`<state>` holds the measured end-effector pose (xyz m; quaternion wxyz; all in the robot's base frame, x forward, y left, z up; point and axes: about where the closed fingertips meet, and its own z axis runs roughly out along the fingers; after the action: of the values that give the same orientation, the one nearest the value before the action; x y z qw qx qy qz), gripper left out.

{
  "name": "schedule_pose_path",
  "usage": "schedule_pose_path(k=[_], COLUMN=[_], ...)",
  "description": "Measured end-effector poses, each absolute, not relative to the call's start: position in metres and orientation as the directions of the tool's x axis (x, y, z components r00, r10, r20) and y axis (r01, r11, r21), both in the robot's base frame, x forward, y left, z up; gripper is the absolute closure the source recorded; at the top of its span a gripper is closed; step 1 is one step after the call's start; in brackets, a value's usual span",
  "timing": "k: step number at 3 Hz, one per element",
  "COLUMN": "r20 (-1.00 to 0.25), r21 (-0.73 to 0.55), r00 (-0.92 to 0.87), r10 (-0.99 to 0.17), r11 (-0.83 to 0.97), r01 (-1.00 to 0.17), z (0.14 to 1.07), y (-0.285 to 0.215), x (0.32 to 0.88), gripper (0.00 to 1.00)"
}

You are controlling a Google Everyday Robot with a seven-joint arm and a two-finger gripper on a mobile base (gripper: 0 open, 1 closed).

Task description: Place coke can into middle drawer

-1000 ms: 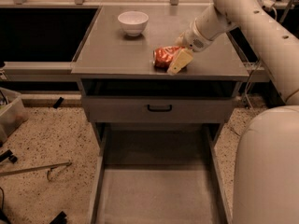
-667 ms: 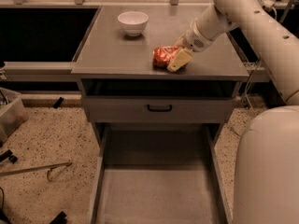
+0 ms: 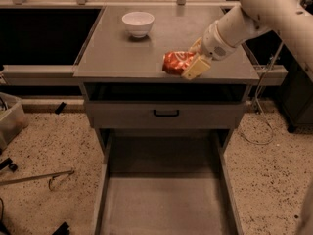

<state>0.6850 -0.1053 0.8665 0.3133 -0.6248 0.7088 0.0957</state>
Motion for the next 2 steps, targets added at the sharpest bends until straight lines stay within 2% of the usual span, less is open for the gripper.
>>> schedule_pose_path(k=[1, 2], r20=[-0.58, -0.581], r21=[-0.239, -0.229], r00=[0.019, 0.015], r10=[-0.815, -0.814], r11=[0.148, 0.146], r01=[-0.96, -0.962], z=[0.8504, 0.8455], y=[-0.125, -0.118], x=[0.629, 0.6347], gripper=[1.0, 1.0])
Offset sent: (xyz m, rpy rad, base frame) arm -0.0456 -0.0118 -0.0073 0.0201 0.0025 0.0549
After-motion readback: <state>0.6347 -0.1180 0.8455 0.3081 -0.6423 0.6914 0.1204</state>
